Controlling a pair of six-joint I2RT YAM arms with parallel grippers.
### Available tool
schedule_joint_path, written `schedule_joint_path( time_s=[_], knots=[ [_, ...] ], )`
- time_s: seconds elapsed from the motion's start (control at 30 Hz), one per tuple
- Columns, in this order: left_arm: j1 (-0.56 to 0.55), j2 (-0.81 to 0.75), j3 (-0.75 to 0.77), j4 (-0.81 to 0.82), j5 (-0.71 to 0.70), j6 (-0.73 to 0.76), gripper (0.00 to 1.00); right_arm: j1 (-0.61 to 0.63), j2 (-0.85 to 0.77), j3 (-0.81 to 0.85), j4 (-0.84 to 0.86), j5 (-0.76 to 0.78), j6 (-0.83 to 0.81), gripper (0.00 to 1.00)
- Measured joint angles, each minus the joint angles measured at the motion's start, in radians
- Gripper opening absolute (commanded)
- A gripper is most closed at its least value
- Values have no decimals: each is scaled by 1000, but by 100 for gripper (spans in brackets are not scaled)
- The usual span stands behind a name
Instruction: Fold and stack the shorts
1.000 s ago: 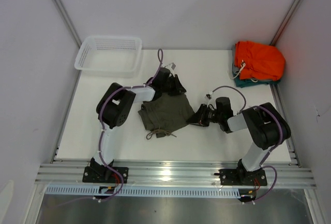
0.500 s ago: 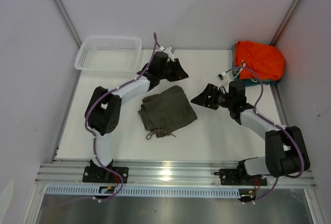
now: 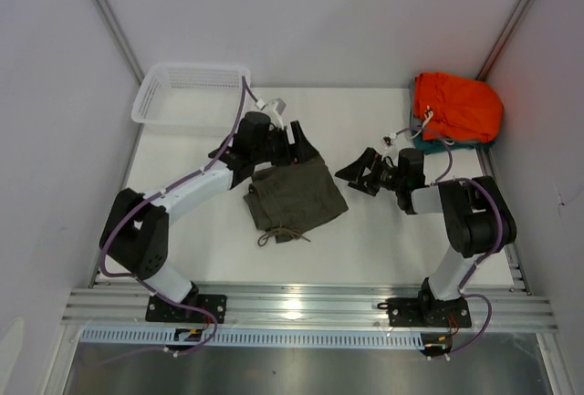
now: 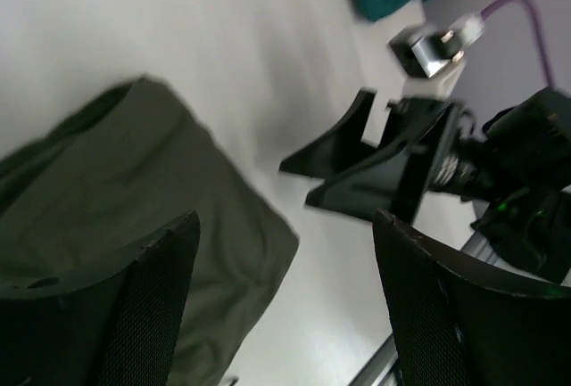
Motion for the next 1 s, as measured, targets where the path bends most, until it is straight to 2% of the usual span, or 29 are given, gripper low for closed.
schedule_joint_path(
  time_s=[0.2,0.3,0.47,0.63,1.0],
  knots=[
    [-2,-23,-251,74,5,-24,80,0,108,-82,266,36,134,99],
    [-3,-4,-312,106,12,-38,80,0,143,-105,352,52,179,100],
    [-6,86,-314,175,12,-53,79,14,211,-105,507,68,245,99],
    [-6,167,-299,200,13,-72,78,93,237,-115,591,115,273,100],
    [-11,185,-293,235,9,-87,78,128,252,-335,900,201,403,99]
  ],
)
